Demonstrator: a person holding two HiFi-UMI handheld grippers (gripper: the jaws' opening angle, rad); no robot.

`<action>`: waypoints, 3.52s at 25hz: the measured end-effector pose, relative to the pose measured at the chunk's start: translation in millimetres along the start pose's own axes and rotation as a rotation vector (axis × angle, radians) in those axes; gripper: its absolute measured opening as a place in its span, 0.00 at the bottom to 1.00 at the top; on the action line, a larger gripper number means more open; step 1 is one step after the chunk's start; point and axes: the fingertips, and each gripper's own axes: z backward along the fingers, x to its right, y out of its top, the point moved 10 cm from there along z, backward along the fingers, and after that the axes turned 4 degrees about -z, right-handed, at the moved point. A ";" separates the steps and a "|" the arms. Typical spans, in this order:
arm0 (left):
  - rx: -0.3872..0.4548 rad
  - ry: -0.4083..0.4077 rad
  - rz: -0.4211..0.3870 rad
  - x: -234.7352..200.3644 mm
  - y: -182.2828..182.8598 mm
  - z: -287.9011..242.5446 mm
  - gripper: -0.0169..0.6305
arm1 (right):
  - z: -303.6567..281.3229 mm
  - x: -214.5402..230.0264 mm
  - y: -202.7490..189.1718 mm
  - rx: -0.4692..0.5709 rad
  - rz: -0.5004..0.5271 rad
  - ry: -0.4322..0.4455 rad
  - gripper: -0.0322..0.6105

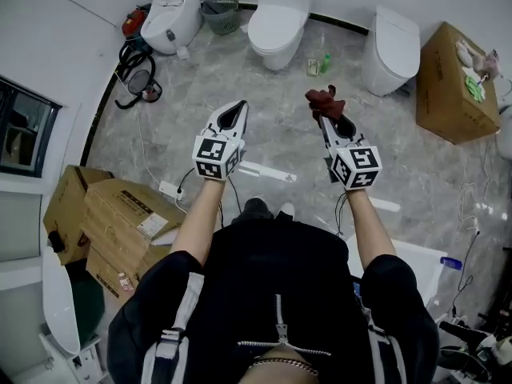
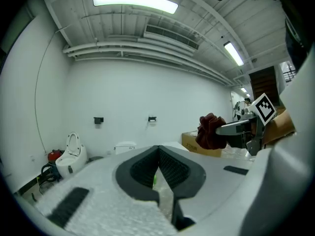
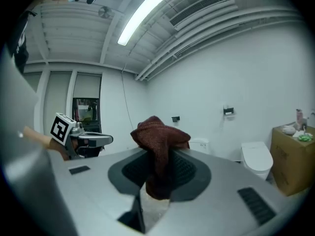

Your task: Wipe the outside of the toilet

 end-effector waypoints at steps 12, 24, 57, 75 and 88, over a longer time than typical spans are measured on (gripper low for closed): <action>0.014 0.009 0.056 -22.1 -7.5 -46.1 0.03 | -35.8 32.0 -3.3 -0.019 -0.043 0.012 0.20; -0.007 -0.040 0.068 -118.1 -13.2 -172.1 0.03 | -179.2 84.6 22.7 -0.067 -0.085 -0.012 0.20; -0.165 -0.164 0.087 -264.5 -28.6 -558.6 0.03 | -502.5 335.4 43.7 -0.168 -0.231 -0.076 0.20; -0.386 -0.260 0.185 -272.3 -142.4 -771.0 0.03 | -662.6 496.0 -75.2 -0.388 -0.428 -0.149 0.20; -0.441 -0.310 0.181 -267.9 -307.4 -834.8 0.03 | -752.7 572.7 -260.9 -0.452 -0.515 -0.271 0.20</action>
